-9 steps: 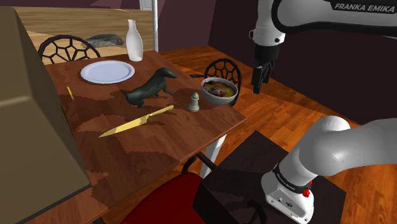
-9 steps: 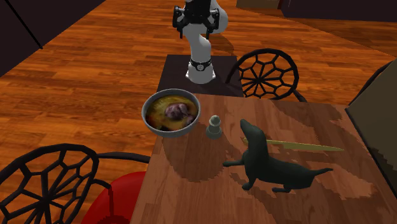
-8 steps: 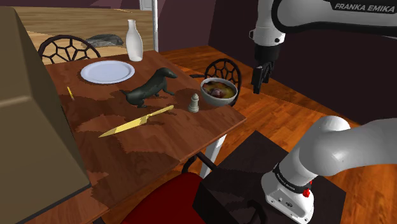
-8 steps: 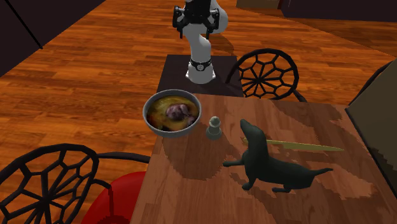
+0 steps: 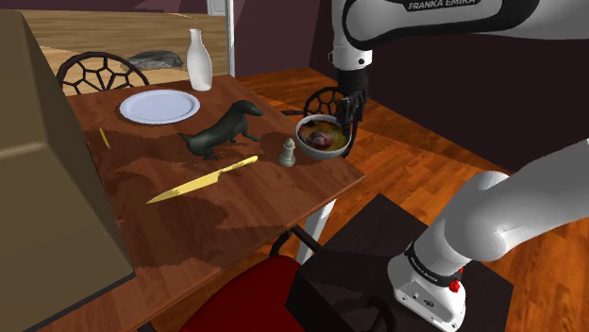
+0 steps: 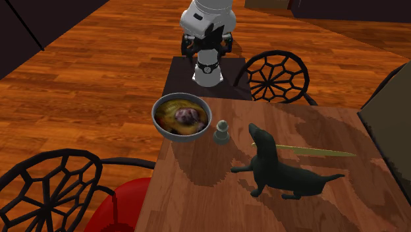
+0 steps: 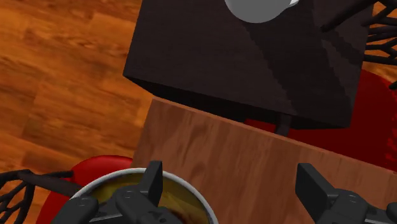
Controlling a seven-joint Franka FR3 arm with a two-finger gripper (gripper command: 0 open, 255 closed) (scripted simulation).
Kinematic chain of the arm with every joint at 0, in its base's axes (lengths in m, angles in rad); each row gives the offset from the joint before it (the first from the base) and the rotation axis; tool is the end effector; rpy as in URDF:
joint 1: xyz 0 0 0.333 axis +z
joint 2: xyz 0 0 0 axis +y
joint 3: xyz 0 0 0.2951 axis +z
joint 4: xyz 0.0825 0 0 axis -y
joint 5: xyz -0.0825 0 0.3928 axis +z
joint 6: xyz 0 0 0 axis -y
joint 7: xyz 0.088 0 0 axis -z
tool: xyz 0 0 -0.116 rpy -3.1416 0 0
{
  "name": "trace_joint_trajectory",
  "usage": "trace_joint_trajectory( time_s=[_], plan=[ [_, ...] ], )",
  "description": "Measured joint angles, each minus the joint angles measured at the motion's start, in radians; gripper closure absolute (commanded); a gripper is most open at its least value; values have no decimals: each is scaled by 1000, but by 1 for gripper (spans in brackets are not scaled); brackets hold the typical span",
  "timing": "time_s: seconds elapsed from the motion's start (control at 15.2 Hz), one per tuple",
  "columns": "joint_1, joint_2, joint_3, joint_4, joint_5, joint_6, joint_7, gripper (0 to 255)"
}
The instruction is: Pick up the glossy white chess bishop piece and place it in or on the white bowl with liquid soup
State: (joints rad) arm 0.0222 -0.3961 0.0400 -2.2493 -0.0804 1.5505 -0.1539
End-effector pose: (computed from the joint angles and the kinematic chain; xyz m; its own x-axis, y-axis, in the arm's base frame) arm 0.4118 0.0170 0.4703 0.9295 0.2017 -0.3089 0.2263 -0.9730 0.0457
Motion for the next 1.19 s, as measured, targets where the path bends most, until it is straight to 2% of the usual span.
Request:
trace_joint_trajectory(
  time_s=[0.4, 0.99, 1.19],
  plan=[
    [16, 280, 10, 195, 8, 16, -41, 0],
    [50, 707, 42, 590, 14, -58, -86, 0],
    [53, 750, 44, 615, 14, -51, -92, 0]
  ],
)
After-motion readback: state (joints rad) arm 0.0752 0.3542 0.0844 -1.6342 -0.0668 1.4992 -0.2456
